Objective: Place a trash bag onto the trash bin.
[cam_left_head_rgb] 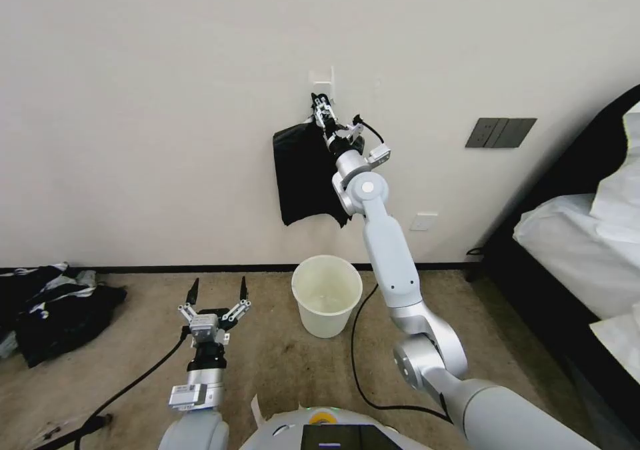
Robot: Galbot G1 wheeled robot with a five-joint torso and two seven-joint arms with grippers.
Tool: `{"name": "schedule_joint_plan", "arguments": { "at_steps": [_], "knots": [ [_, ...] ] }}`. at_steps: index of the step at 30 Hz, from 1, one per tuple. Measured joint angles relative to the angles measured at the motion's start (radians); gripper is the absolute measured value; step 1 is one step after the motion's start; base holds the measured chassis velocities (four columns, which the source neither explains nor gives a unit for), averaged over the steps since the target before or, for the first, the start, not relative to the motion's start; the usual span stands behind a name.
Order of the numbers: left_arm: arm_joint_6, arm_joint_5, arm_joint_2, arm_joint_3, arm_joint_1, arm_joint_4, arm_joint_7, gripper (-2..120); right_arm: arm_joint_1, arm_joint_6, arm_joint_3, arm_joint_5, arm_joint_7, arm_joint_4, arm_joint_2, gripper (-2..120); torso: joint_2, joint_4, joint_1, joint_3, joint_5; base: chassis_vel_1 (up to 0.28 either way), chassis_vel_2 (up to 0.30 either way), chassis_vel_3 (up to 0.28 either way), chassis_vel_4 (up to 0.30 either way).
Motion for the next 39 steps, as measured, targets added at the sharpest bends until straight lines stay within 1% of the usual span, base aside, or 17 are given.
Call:
{"name": "schedule_joint_plan", "arguments": {
  "at_steps": [3, 4, 7, 8, 14, 16, 17, 18, 19, 20, 22, 23, 25, 26, 29, 39],
  "knots": [
    [0.0, 0.0, 0.0, 0.0, 0.0, 0.0, 0.0, 100, 0.0, 0.0, 0.0, 0.0, 0.0, 0.0, 0.0, 61, 0.0, 0.0, 0.0, 0.0, 0.0, 0.0, 0.0, 0.0, 0.0],
    [0.0, 0.0, 0.0, 0.0, 0.0, -0.002, 0.0, 100, -0.006, -0.001, -0.002, -0.007, -0.017, 0.006, -0.003, 47, 0.0, 0.0, 0.0, 0.0, 0.0, 0.0, 0.0, 0.0, 0.0],
    [0.0, 0.0, 0.0, -0.001, 0.001, -0.002, 0.0, 100, -0.007, -0.001, -0.004, -0.008, -0.021, 0.007, -0.003, 48, 0.0, 0.0, 0.0, 0.0, 0.0, 0.0, 0.0, 0.0, 0.0],
    [-0.001, 0.0, -0.001, -0.004, 0.002, -0.003, 0.0, 100, -0.008, -0.002, -0.004, -0.009, -0.025, 0.008, -0.004, 54, 0.0, 0.0, 0.0, 0.0, 0.0, 0.0, 0.0, 0.0, 0.0],
    [-0.002, -0.001, -0.001, -0.006, 0.004, -0.005, 0.0, 100, -0.01, -0.002, -0.004, -0.009, -0.028, 0.008, -0.008, 53, 0.0, 0.0, 0.0, 0.0, 0.0, 0.0, 0.0, 0.0, 0.0],
    [-0.003, -0.002, -0.002, -0.008, 0.0, -0.008, -0.001, 100, -0.017, -0.002, -0.005, -0.009, -0.031, 0.01, -0.016, 44, 0.0, 0.0, 0.0, 0.0, 0.0, 0.0, 0.0, 0.0, 0.0],
    [-0.003, -0.002, -0.002, -0.008, 0.0, -0.008, -0.001, 100, -0.017, -0.002, -0.005, -0.009, -0.031, 0.01, -0.016, 44, 0.0, 0.0, 0.0, 0.0, 0.0, 0.0, 0.0, 0.0, 0.0],
    [-0.003, -0.002, -0.002, -0.011, -0.002, -0.01, -0.001, 100, -0.019, -0.002, -0.005, -0.009, -0.031, 0.01, -0.018, 41, 0.0, 0.0, 0.0, 0.0, 0.0, 0.0, 0.0, 0.0, 0.0],
    [-0.003, -0.004, -0.001, -0.013, -0.005, -0.012, -0.001, 100, -0.021, -0.002, -0.004, -0.009, -0.031, 0.011, -0.02, 34, 0.0, 0.0, 0.0, 0.0, 0.0, 0.0, 0.0, 0.0, 0.0],
    [-0.003, -0.004, -0.001, -0.013, -0.005, -0.012, -0.001, 100, -0.021, -0.002, -0.004, -0.009, -0.031, 0.011, -0.02, 34, 0.0, 0.0, 0.0, 0.0, 0.0, 0.0, 0.0, 0.0, 0.0],
    [-0.002, -0.005, 0.001, -0.015, -0.005, -0.014, -0.001, 100, -0.025, -0.002, -0.002, -0.009, -0.033, 0.013, -0.024, 25, 0.0, 0.0, 0.0, 0.0, 0.0, 0.0, 0.0, 0.0, 0.0],
    [-0.002, -0.005, 0.001, -0.015, -0.005, -0.014, -0.001, 100, -0.025, -0.002, -0.002, -0.009, -0.033, 0.013, -0.024, 25, 0.0, 0.0, 0.0, 0.0, 0.0, 0.0, 0.0, 0.0, 0.0],
    [-0.002, -0.005, 0.0, -0.014, -0.003, -0.014, -0.001, 100, -0.029, -0.002, -0.002, -0.009, -0.035, 0.016, -0.029, 14, 0.0, 0.0, 0.0, 0.0, 0.0, 0.0, 0.0, 0.0, 0.0],
    [-0.002, -0.005, 0.0, -0.014, -0.003, -0.014, -0.001, 100, -0.029, -0.002, -0.002, -0.009, -0.035, 0.016, -0.029, 14, 0.0, 0.0, 0.0, 0.0, 0.0, 0.0, 0.0, 0.0, 0.0],
    [-0.002, -0.005, -0.002, -0.012, -0.001, -0.015, -0.001, 100, -0.031, -0.002, -0.003, -0.01, -0.037, 0.018, -0.031, 0, 0.0, 0.0, 0.0, 0.0, 0.0, 0.0, 0.0, 0.0, 0.0],
    [-0.002, -0.005, -0.006, -0.01, 0.003, -0.016, -0.001, 100, -0.047, -0.005, -0.008, -0.025, -0.041, 0.028, -0.03, 0, 0.0, 0.0001, 0.0, 0.0, 0.0, 0.0, 0.0, 0.0, 0.0]
  ]
}}
